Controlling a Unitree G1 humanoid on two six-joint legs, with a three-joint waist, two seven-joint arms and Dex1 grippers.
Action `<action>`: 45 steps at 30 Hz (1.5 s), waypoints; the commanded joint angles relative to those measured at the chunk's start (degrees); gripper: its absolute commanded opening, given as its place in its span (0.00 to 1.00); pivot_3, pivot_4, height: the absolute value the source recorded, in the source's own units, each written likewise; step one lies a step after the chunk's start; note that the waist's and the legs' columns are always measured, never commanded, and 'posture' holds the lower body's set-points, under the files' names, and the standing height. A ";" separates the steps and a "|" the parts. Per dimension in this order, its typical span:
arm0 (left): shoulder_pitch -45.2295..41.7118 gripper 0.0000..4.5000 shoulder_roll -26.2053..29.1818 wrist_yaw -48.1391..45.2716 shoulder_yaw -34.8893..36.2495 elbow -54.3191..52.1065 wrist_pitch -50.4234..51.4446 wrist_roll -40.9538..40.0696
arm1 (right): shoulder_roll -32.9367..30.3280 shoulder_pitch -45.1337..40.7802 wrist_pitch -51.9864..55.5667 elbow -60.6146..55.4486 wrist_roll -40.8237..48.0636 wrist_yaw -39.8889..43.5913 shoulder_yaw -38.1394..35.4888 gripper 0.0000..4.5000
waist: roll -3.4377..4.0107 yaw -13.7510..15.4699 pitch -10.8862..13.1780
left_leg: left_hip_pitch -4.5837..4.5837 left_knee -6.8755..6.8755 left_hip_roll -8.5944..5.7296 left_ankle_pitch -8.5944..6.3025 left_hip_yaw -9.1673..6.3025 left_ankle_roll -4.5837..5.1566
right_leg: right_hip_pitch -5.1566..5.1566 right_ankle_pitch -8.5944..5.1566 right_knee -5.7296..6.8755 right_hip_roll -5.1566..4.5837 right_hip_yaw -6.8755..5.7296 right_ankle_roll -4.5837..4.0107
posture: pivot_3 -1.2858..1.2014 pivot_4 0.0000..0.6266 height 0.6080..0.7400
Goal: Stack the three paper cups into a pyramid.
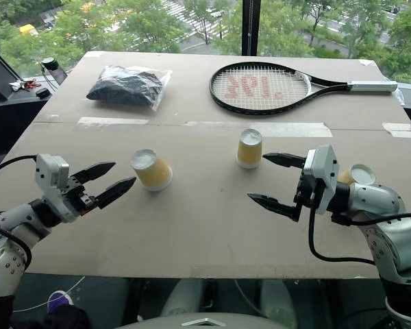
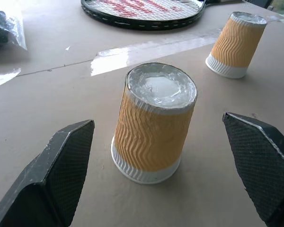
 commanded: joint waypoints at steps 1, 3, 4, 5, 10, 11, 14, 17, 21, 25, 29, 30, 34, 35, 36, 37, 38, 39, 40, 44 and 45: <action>-4.42 1.00 1.15 -3.55 -3.29 3.33 -1.05 2.10 | -1.24 4.07 -1.40 -5.02 2.63 0.14 -3.68 0.99 | 0.00 -0.18 0.00 | 0.00 0.00 0.01 0.00 0.00 0.00 | 0.00 0.00 0.01 0.01 -0.01 0.00 | 0.52 0.24 1.00; -7.88 1.00 1.19 -5.28 -6.03 6.15 -1.72 3.90 | -1.15 7.20 -2.35 -6.57 2.55 -0.55 -4.95 0.99 | -0.02 -0.33 0.00 | 0.00 0.02 0.01 0.00 0.00 0.00 | 0.00 0.00 0.01 0.02 0.00 0.00 | 0.52 0.24 1.00; -9.35 1.00 1.08 -5.95 -7.07 7.43 -2.27 4.69 | -0.97 8.53 -2.73 -7.26 2.39 -0.90 -5.46 0.99 | -0.01 -0.23 0.00 | 0.00 0.02 0.02 0.00 0.01 0.00 | 0.00 0.00 0.01 0.02 0.01 0.00 | 0.52 0.24 1.00; -10.86 1.00 0.88 -6.55 -8.04 8.72 -2.81 5.49 | -0.69 9.76 -3.20 -7.93 2.21 -1.48 -6.00 0.99 | -0.03 0.00 0.00 | 0.00 0.02 0.00 0.00 0.01 0.00 | -0.01 0.00 0.02 0.02 0.00 0.01 | 0.52 0.24 1.00; -16.02 1.00 0.10 -9.14 -11.25 14.55 -5.97 9.12 | -0.37 13.90 -4.86 -10.29 2.74 -3.52 -7.78 0.99 | -0.05 -0.16 0.00 | -0.02 0.08 -0.01 0.01 0.03 -0.01 | 0.00 0.00 0.02 0.06 0.04 0.02 | 0.52 0.24 1.00; -16.77 1.00 0.00 -9.88 -11.91 15.71 -7.00 10.02 | -0.39 14.65 -5.14 -10.70 2.81 -3.70 -8.06 0.99 | -0.05 -0.10 0.00 | -0.02 0.08 -0.01 0.01 0.05 -0.01 | -0.01 0.00 0.02 0.05 0.04 0.02 | 0.52 0.24 1.00; -19.22 0.81 -0.85 -11.71 -13.22 18.68 -8.35 10.95 | 0.02 16.42 -5.99 -11.92 3.24 -4.94 -9.02 1.00 | -0.05 0.16 0.00 | -0.02 0.09 -0.01 0.01 0.03 -0.01 | 0.00 0.00 0.02 0.07 0.03 0.02 | 0.52 0.24 1.00; -20.73 0.52 -1.15 -13.70 -13.70 20.43 -9.20 11.30 | 1.11 17.45 -6.94 -12.93 3.87 -7.12 -9.94 1.00 | -0.07 0.36 0.00 | -0.02 0.13 0.00 0.01 0.03 -0.01 | 0.00 0.00 0.04 0.09 0.04 0.02 | 0.52 0.24 1.00; -23.91 0.51 -1.57 -15.38 -14.23 21.21 -8.68 10.98 | 1.91 18.66 -1.96 -13.73 5.39 -14.04 -8.32 1.00 | -0.07 0.55 -0.01 | -0.03 0.14 0.00 0.01 0.02 -0.01 | 0.01 0.00 0.05 0.09 0.03 0.02 | 0.52 0.24 1.00; -29.40 0.51 -3.60 -15.54 -15.76 22.61 -7.77 11.45 | 5.56 17.69 -7.70 -14.14 2.52 -14.74 -5.87 1.00 | -0.13 0.75 0.00 | -0.07 0.21 0.00 0.02 -0.04 -0.03 | 0.01 0.00 0.08 0.11 -0.03 0.02 | 0.52 0.24 1.00; -34.12 0.51 -5.98 -15.66 -17.91 24.81 -7.94 12.86 | 6.20 16.87 -10.65 -13.11 5.59 -10.46 -4.66 1.00 | -0.14 0.61 0.00 | -0.08 0.24 -0.09 0.01 0.00 -0.01 | 0.02 0.01 0.06 0.12 0.05 0.05 | 0.52 0.24 1.00; -35.58 0.51 -6.82 -15.64 -18.48 25.61 -7.85 13.16 | 6.21 16.85 -10.73 -13.15 7.06 -9.72 -4.42 1.00 | -0.14 0.51 0.00 | -0.08 0.24 -0.10 0.01 0.00 -0.01 | 0.01 0.01 0.06 0.12 0.05 0.05 | 0.52 0.24 1.00; -40.45 0.51 -9.70 -16.40 -21.09 29.76 -8.00 14.97 | 6.87 18.49 -12.61 -14.84 7.34 -8.46 -2.67 1.00 | -0.15 0.57 0.01 | -0.08 0.24 -0.07 0.01 -0.07 -0.01 | 0.01 0.01 0.09 0.19 0.02 0.05 | 0.52 0.24 1.00; -41.42 0.51 -10.48 -16.57 -21.55 30.98 -8.15 15.32 | 7.13 19.56 -13.20 -15.29 7.02 -8.28 -2.25 1.00 | -0.14 0.58 0.01 | -0.08 0.24 -0.08 0.01 -0.07 -0.01 | 0.01 0.01 0.09 0.21 0.02 0.05 | 0.52 0.24 1.00; -42.18 0.51 -11.13 -16.68 -21.86 32.07 -8.26 15.64 | 7.30 20.65 -13.53 -15.62 6.85 -8.24 -1.97 1.00 | -0.14 0.61 0.01 | -0.09 0.23 -0.11 0.01 -0.08 -0.01 | 0.01 0.00 0.08 0.22 0.03 0.05 | 0.52 0.24 1.00; -42.91 0.51 -11.82 -17.02 -22.21 33.09 -8.56 16.00 | 7.48 22.03 -13.85 -15.88 6.80 -8.27 -1.84 1.00 | -0.15 0.59 0.01 | -0.09 0.24 -0.11 0.01 -0.07 -0.01 | 0.01 0.00 0.08 0.22 0.04 0.05 | 0.52 0.24 1.00; -43.52 0.51 -12.42 -17.34 -22.50 33.96 -8.87 16.36 | 7.68 23.34 -14.24 -16.06 6.66 -8.27 -1.74 1.00 | -0.14 0.60 0.01 | -0.10 0.24 -0.10 0.01 -0.07 -0.01 | 0.01 0.00 0.07 0.22 0.04 0.05 | 0.52 0.24 1.00; -44.29 0.51 -13.20 -17.60 -22.74 35.00 -9.05 16.68 | 7.99 24.93 -14.90 -16.12 6.23 -8.23 -1.74 1.00 | -0.15 0.60 0.01 | -0.09 0.24 -0.10 0.01 -0.05 -0.01 | 0.01 0.01 0.07 0.21 0.06 0.05 | 0.52 0.24 1.00; -45.05 0.51 -14.00 -17.68 -22.88 35.98 -9.09 16.90 | 8.26 26.36 -15.49 -16.08 5.86 -8.17 -1.83 1.00 | -0.15 0.61 0.01 | -0.10 0.25 -0.10 0.01 -0.05 -0.01 | 0.01 0.01 0.07 0.21 0.07 0.05 | 0.52 0.24 1.00; -48.05 0.51 -16.65 -18.62 -24.31 40.54 -10.99 18.99 | 9.25 31.89 -18.02 -15.76 3.96 -7.91 -2.14 1.00 | -0.16 0.69 0.01 | -0.10 0.27 -0.12 0.01 -0.06 -0.01 | 0.01 0.01 0.08 0.21 0.06 0.05 | 0.52 0.24 1.00; -48.98 0.51 -17.41 -18.81 -24.74 42.18 -12.04 19.80 | 9.47 33.22 -18.81 -15.45 2.98 -7.91 -2.22 1.00 | -0.16 0.69 0.01 | -0.10 0.27 -0.20 0.01 -0.07 -0.01 | 0.02 0.00 0.09 0.23 0.06 0.05 | 0.52 0.24 1.00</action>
